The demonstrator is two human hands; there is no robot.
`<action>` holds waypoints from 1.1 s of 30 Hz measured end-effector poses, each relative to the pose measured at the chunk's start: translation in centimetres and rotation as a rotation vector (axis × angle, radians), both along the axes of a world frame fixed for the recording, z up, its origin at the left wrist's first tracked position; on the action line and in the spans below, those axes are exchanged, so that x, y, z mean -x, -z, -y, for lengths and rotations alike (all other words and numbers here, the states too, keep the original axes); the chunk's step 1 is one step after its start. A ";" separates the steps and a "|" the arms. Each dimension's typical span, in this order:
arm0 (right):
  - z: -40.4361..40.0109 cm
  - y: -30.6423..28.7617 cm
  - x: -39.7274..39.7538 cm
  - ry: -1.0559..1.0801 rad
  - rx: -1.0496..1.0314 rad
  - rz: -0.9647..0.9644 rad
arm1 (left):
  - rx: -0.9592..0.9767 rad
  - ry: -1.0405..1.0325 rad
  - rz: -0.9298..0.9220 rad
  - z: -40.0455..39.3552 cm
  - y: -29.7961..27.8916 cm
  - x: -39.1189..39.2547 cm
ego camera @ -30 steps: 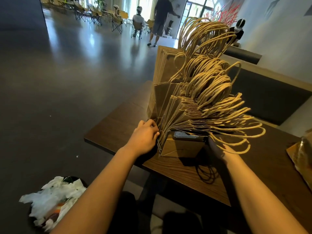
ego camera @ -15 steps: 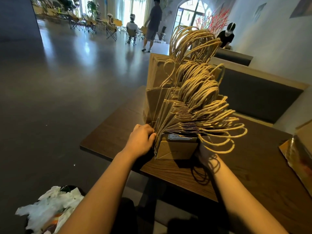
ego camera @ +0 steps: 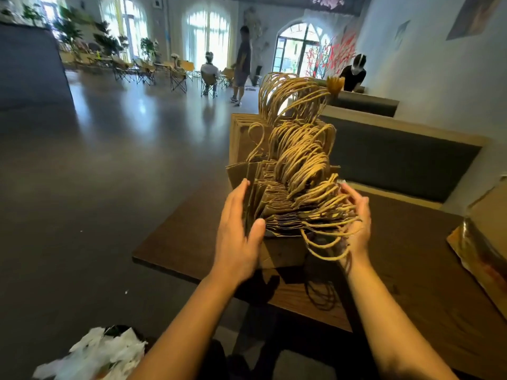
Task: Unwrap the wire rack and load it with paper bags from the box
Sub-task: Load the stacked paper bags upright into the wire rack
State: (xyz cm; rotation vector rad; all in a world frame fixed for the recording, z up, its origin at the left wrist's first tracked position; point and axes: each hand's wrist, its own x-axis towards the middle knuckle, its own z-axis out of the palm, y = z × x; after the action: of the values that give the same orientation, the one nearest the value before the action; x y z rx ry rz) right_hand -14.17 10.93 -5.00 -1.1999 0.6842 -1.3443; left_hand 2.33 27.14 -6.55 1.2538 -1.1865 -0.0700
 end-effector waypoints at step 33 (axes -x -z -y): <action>0.6 -4.8 1.2 -0.336 0.432 -0.335 | -0.104 -0.028 0.374 2.8 -3.9 0.3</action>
State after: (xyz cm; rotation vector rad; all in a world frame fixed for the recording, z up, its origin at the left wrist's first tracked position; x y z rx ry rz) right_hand -15.37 10.36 -0.22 -1.8274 0.4014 -1.0417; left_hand 2.04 24.31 -2.63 1.4142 -1.5001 0.1306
